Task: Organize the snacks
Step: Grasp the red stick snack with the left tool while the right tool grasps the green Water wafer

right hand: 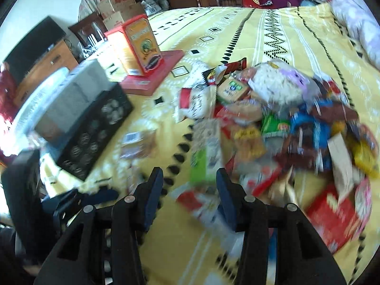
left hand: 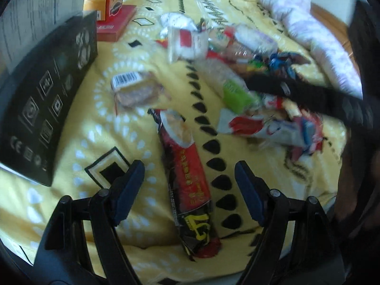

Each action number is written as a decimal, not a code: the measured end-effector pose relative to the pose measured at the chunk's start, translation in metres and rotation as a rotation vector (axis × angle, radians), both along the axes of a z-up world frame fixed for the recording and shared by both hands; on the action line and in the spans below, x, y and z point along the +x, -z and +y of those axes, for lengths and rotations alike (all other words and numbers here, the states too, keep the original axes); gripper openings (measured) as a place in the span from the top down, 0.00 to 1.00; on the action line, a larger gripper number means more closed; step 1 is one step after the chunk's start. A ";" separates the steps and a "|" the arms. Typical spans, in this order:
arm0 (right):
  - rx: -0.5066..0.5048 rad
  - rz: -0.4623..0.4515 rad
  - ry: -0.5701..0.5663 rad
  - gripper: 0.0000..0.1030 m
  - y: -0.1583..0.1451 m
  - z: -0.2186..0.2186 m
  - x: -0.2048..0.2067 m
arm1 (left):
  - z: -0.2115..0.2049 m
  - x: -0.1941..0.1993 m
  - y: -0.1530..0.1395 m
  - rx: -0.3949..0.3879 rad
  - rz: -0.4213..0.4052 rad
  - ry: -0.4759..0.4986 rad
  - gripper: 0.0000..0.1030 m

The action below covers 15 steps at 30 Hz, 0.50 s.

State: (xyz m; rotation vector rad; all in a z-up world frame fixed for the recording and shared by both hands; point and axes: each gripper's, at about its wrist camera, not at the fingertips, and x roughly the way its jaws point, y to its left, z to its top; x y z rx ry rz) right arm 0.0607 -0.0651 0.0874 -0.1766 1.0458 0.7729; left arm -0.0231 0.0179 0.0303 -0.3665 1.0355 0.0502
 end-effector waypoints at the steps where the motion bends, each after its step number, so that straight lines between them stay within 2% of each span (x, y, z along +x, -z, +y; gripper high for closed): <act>1: -0.021 0.004 -0.004 0.51 0.007 0.005 0.009 | -0.001 -0.002 0.001 0.028 -0.005 0.006 0.30; 4: -0.083 -0.009 -0.031 0.51 0.026 0.021 0.021 | 0.005 -0.007 0.001 0.072 -0.016 -0.005 0.53; 5: -0.103 -0.013 -0.036 0.52 0.032 0.025 0.024 | 0.010 -0.008 0.001 0.070 -0.019 -0.015 0.64; 6: -0.128 -0.014 -0.043 0.52 0.039 0.030 0.026 | 0.015 -0.009 0.001 0.060 -0.021 -0.029 0.71; 7: -0.152 -0.021 -0.053 0.52 0.045 0.035 0.027 | 0.019 -0.010 0.003 0.049 -0.025 -0.032 0.72; 10: -0.184 -0.042 -0.048 0.62 0.054 0.039 0.027 | 0.018 -0.009 0.004 0.048 -0.036 -0.027 0.70; 14: -0.083 -0.037 -0.019 0.63 0.036 0.028 0.014 | 0.017 -0.010 0.007 0.049 -0.061 -0.028 0.68; 15: -0.058 -0.041 -0.011 0.63 0.031 0.025 0.009 | 0.015 -0.009 0.006 0.059 -0.058 -0.019 0.73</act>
